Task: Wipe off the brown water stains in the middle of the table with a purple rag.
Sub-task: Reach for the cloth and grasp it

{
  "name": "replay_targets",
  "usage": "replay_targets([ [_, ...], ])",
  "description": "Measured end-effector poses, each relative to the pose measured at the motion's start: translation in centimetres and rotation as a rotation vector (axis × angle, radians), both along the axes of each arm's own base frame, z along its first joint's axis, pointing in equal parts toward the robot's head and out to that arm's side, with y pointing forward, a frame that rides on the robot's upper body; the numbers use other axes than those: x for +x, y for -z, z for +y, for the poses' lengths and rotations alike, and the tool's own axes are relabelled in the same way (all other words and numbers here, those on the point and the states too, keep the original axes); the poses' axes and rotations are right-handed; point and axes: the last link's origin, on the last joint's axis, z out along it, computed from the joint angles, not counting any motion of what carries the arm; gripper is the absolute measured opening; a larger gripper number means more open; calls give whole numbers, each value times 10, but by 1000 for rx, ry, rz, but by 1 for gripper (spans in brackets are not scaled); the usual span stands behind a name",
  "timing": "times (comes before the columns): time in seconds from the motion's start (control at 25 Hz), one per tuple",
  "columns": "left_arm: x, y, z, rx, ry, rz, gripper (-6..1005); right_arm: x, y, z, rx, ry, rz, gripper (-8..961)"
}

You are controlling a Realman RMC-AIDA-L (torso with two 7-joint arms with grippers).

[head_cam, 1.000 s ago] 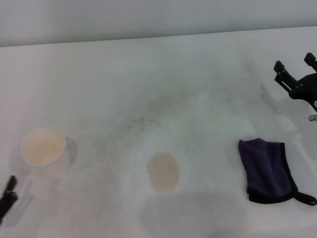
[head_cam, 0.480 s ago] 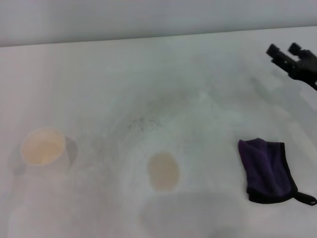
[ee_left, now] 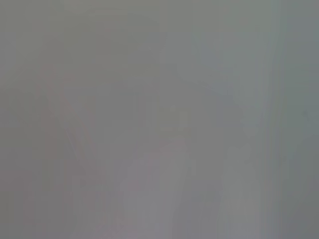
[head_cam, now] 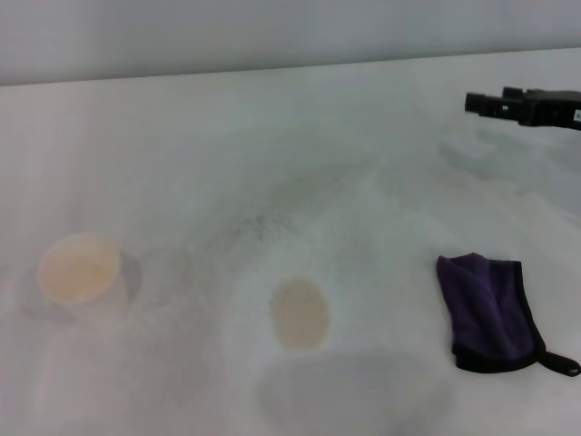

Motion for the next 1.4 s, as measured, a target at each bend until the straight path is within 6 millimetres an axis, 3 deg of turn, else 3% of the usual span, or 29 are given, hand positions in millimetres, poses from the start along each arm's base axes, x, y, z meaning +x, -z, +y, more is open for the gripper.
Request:
replay_targets([
  [0.32, 3, -11, 9, 51, 28, 16, 890, -43, -11, 5, -202, 149, -277, 869],
  [0.56, 5, -15, 15, 70, 40, 15, 890, -89, 11, 0, -354, 183, -375, 868],
  [0.8, 8, -21, 21, 99, 59, 23, 890, -121, 37, -7, -486, 249, -384, 867],
  [1.0, 11, -26, 25, 121, 82, 38, 890, -125, 50, -18, -547, 360, -416, 868],
  [1.4, 13, -29, 32, 135, 83, 86, 890, -101, 63, -39, -545, 519, -547, 858],
])
